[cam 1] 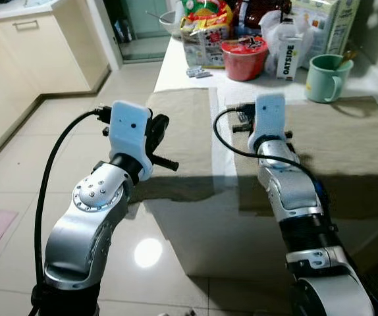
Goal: Setting the table
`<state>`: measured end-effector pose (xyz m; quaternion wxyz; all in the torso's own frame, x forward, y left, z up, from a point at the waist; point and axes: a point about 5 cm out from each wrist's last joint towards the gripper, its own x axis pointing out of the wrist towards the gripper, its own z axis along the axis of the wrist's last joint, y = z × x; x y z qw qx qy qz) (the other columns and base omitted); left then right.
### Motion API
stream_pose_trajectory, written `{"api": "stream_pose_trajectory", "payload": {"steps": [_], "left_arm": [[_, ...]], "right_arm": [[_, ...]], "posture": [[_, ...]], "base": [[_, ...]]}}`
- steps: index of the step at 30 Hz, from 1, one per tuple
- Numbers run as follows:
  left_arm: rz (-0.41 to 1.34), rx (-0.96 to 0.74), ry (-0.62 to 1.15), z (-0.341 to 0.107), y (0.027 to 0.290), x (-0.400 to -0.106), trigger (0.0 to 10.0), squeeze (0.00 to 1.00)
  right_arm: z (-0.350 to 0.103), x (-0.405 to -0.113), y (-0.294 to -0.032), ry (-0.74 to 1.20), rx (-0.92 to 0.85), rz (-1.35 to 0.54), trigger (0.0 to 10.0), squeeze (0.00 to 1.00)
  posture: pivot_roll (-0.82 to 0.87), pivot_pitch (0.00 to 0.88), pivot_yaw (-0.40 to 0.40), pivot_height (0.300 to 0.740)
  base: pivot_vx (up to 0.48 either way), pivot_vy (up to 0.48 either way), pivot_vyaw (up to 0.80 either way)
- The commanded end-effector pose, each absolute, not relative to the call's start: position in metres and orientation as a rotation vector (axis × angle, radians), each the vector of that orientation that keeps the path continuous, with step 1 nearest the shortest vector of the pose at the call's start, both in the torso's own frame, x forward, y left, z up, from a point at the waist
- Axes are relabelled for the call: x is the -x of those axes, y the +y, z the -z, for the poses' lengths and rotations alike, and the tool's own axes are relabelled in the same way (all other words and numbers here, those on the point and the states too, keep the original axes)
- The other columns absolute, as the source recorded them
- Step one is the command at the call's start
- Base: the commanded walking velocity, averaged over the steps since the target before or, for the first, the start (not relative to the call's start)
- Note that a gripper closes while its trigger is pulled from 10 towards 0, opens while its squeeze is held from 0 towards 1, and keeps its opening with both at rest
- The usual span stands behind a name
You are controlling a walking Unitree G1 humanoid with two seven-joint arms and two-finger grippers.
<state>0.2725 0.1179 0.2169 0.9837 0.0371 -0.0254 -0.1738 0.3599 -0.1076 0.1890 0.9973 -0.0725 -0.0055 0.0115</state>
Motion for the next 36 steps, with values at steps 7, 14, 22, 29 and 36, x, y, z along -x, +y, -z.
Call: {"api": "stream_pose_trajectory", "payload": {"steps": [7,14,22,29,36], "left_arm": [[0.332,-0.086,-0.066,-0.221,0.122,-0.274,10.0,0.0],[0.331,-0.088,-0.067,-0.221,0.122,-0.273,10.0,0.0],[0.333,-0.085,-0.065,-0.221,0.121,-0.273,10.0,0.0],[0.334,-0.082,-0.065,-0.221,0.121,-0.273,10.0,0.0],[0.334,-0.084,-0.066,-0.222,0.121,-0.273,10.0,0.0]], "right_arm": [[-0.213,-0.359,-0.102,-0.164,0.163,-0.038,0.0,0.0],[-0.189,-0.361,-0.107,-0.02,0.209,-0.018,10.0,1.0],[-0.185,-0.364,-0.119,-0.015,0.325,0.017,10.0,1.0],[-0.186,-0.364,-0.121,-0.012,0.329,0.019,10.0,1.0],[-0.182,-0.363,-0.119,0.007,0.31,0.009,10.0,1.0]], "posture": [[-0.07,0.018,0.155,0.74],[-0.07,0.019,0.154,0.74],[-0.07,0.021,0.155,0.74],[-0.07,0.023,0.154,0.74],[-0.07,0.025,0.157,0.74]], "base": [[0.0,0.0,0.0],[0.0,0.0,0.0],[0.0,0.0,0.0],[0.0,0.0,0.0],[0.0,0.0,0.0]]}}
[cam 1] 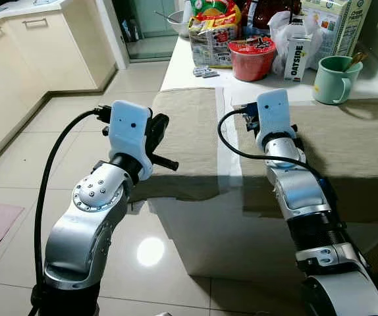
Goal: Setting the table
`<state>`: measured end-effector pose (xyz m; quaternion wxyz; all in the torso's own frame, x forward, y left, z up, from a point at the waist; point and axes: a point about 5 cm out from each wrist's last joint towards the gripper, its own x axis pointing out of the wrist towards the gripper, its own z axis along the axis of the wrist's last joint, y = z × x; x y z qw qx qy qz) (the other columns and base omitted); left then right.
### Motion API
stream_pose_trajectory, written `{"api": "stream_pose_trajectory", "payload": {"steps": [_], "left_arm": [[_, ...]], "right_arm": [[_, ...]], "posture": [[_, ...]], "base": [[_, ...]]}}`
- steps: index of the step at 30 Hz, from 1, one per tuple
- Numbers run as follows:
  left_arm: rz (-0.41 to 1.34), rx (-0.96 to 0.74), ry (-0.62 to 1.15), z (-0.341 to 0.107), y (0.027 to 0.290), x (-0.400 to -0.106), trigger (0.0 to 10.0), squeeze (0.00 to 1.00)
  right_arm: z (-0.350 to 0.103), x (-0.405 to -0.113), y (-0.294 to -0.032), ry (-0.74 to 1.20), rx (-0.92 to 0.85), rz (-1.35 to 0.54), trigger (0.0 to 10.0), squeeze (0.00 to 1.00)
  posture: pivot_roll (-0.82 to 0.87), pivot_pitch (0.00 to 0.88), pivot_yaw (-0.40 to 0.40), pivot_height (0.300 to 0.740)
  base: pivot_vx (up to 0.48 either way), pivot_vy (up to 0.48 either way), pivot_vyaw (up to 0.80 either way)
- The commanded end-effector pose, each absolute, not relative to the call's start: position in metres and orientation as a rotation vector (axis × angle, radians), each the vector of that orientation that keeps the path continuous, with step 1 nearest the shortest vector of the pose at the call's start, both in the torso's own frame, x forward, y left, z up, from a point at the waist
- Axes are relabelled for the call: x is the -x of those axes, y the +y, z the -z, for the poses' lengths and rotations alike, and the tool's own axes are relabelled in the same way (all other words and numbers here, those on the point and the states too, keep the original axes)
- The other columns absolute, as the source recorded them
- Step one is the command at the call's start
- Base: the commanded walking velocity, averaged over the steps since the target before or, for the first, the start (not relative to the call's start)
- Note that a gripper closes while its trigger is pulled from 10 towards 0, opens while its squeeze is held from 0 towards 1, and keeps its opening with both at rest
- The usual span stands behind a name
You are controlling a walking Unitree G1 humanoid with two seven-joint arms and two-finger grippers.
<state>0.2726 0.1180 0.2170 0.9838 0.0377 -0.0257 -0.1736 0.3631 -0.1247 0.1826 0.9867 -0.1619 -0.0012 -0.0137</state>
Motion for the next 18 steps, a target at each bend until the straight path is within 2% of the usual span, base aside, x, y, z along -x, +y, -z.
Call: {"api": "stream_pose_trajectory", "payload": {"steps": [1,5,6,7,8,18], "left_arm": [[0.334,-0.084,-0.066,-0.222,0.121,-0.273,10.0,0.0],[0.334,-0.085,-0.065,-0.222,0.121,-0.273,10.0,0.0],[0.334,-0.086,-0.065,-0.222,0.121,-0.273,10.0,0.0],[0.334,-0.085,-0.065,-0.222,0.121,-0.273,10.0,0.0],[0.334,-0.085,-0.065,-0.222,0.121,-0.273,10.0,0.0],[0.336,-0.081,-0.068,-0.223,0.12,-0.273,10.0,0.0]], "right_arm": [[-0.182,-0.363,-0.119,0.01,0.308,0.012,10.0,1.0],[-0.178,-0.363,-0.121,0.038,0.329,0.016,10.0,1.0],[-0.175,-0.364,-0.121,0.065,0.347,0.01,10.0,0.6],[-0.172,-0.364,-0.122,0.083,0.359,0.005,10.0,0.6],[-0.17,-0.364,-0.124,0.095,0.368,0.01,10.0,0.0],[-0.157,-0.361,-0.131,0.178,0.375,0.013,10.0,0.0]], "posture": [[-0.07,0.025,0.157,0.74],[-0.07,0.025,0.158,0.74],[-0.07,0.026,0.158,0.74],[-0.07,0.026,0.158,0.74],[-0.07,0.026,0.158,0.74],[-0.07,0.027,0.157,0.74]], "base": [[0.0,0.0,0.0],[0.0,0.0,0.0],[0.0,0.0,0.0],[0.0,0.0,0.0],[0.0,0.0,0.0],[0.0,0.0,0.0]]}}
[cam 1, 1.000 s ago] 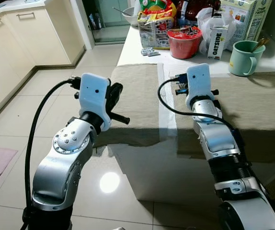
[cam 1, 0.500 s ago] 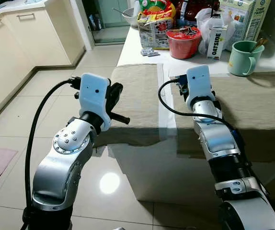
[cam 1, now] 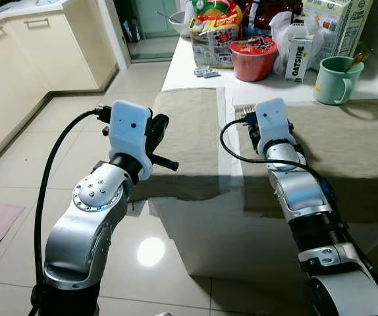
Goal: Setting the table
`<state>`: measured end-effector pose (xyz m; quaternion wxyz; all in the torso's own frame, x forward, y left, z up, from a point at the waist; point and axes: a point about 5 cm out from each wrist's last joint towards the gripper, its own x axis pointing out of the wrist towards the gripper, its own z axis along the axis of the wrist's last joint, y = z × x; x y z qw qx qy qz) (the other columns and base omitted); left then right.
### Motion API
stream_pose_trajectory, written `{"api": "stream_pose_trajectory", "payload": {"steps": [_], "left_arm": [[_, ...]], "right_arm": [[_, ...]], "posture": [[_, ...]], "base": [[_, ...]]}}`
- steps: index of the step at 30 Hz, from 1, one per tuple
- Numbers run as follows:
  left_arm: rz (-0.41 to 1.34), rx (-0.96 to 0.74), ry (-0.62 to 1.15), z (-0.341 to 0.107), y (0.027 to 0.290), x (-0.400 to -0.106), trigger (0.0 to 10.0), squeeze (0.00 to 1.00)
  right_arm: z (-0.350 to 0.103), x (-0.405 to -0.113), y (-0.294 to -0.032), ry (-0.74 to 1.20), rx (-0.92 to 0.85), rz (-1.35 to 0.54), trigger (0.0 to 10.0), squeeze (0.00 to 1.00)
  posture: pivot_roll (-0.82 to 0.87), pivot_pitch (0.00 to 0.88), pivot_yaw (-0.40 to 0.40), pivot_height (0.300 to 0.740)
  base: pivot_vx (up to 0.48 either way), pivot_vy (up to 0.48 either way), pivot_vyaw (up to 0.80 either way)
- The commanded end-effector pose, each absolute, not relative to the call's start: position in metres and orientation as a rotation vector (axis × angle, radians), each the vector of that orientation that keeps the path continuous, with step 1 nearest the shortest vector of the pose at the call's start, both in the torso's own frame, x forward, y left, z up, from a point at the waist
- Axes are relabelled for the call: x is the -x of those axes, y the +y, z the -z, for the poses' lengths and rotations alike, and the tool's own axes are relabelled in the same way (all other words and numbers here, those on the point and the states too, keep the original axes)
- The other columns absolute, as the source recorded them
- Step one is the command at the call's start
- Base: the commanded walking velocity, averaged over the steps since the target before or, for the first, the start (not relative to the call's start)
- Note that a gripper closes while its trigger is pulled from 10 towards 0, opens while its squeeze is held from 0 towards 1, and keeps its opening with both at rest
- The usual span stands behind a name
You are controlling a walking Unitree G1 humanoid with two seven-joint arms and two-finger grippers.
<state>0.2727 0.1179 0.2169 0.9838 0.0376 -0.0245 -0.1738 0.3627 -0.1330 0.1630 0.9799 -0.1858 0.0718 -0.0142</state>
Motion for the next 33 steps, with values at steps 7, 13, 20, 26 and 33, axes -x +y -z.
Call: {"api": "stream_pose_trajectory", "payload": {"steps": [7,13,20,26,33], "left_arm": [[0.337,-0.079,-0.071,-0.225,0.12,-0.273,10.0,0.0],[0.337,-0.079,-0.068,-0.225,0.12,-0.272,10.0,0.0],[0.337,-0.079,-0.068,-0.225,0.12,-0.272,10.0,0.0],[0.337,-0.079,-0.068,-0.225,0.12,-0.272,10.0,0.0],[0.337,-0.079,-0.068,-0.225,0.12,-0.272,10.0,0.0]], "right_arm": [[-0.146,-0.355,-0.131,0.25,0.321,-0.003,10.0,0.0],[-0.138,-0.352,-0.128,0.307,0.26,-0.019,10.0,0.0],[-0.138,-0.352,-0.128,0.307,0.26,-0.019,10.0,0.0],[-0.138,-0.352,-0.128,0.307,0.26,-0.019,10.0,0.0],[-0.138,-0.352,-0.128,0.307,0.26,-0.019,10.0,0.0]], "posture": [[-0.07,0.03,0.156,0.74],[-0.07,0.03,0.156,0.74],[-0.07,0.03,0.156,0.74],[-0.07,0.03,0.156,0.74],[-0.07,0.03,0.156,0.74]], "base": [[0.0,0.0,0.0],[0.0,0.0,0.0],[0.0,0.0,0.0],[0.0,0.0,0.0],[0.0,0.0,0.0]]}}
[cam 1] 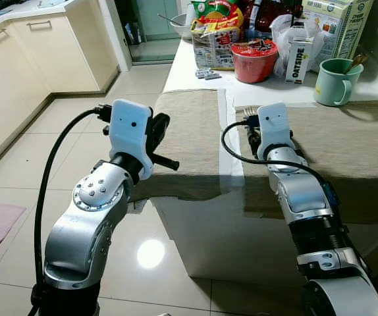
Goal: Setting the table
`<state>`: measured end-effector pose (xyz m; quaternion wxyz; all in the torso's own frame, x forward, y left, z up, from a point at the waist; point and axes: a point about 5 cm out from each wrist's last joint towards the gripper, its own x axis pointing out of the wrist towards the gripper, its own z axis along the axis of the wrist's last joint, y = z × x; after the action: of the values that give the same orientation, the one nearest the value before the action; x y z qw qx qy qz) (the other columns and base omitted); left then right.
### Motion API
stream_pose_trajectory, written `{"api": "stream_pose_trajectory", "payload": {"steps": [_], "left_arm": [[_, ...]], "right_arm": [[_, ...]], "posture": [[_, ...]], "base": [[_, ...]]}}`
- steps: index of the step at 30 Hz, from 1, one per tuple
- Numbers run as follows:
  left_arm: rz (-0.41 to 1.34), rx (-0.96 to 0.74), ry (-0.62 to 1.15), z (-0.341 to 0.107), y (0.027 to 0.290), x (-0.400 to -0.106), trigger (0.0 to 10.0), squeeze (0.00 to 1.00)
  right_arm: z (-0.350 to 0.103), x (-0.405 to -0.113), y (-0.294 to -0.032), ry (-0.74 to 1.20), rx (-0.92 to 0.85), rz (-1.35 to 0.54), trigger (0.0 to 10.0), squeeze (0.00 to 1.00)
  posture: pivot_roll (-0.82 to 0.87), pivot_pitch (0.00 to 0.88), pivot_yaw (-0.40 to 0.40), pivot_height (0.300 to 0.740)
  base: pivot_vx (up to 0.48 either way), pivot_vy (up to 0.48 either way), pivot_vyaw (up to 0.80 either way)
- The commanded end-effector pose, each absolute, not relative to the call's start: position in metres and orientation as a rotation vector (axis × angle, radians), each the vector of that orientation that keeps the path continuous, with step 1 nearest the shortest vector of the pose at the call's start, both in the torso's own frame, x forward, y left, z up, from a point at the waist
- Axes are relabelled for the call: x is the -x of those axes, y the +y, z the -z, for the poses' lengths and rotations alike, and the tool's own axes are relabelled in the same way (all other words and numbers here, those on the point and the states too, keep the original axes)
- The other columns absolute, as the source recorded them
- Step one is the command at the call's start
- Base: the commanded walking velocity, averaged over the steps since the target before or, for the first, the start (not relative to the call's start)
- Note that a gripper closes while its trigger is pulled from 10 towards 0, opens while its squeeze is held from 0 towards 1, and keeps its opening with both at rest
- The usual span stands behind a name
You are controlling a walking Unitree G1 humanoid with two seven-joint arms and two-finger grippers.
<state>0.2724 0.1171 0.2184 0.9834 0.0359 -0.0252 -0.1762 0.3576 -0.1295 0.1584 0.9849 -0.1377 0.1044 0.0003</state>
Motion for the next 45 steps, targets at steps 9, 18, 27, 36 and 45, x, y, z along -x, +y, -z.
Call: {"api": "stream_pose_trajectory", "payload": {"steps": [9,18,27,36,45], "left_arm": [[0.338,-0.078,-0.067,-0.225,0.12,-0.272,10.0,0.0],[0.339,-0.087,-0.054,-0.225,0.121,-0.273,10.0,0.0],[0.346,-0.091,-0.048,-0.225,0.12,-0.274,10.0,0.0],[0.348,-0.091,-0.049,-0.225,0.119,-0.275,10.0,0.0],[0.348,-0.092,-0.056,-0.225,0.118,-0.276,10.0,0.0]], "right_arm": [[-0.136,-0.35,-0.127,0.332,0.238,-0.025,10.0,0.0],[-0.117,-0.336,-0.113,0.408,0.071,-0.092,0.0,0.0],[-0.117,-0.334,-0.114,0.405,0.066,-0.095,0.0,0.0],[-0.127,-0.336,-0.111,0.304,0.124,-0.102,0.0,0.0],[-0.161,-0.342,-0.107,0.072,0.178,-0.095,0.0,0.0]], "posture": [[-0.07,0.03,0.156,0.74],[-0.07,0.027,0.162,0.74],[-0.07,0.025,0.164,0.74],[-0.07,0.026,0.164,0.74],[-0.08,0.029,0.166,0.74]], "base": [[0.0,0.0,0.0],[0.0,0.0,0.0],[0.0,0.0,0.0],[0.0,0.0,0.0],[0.0,0.0,0.0]]}}
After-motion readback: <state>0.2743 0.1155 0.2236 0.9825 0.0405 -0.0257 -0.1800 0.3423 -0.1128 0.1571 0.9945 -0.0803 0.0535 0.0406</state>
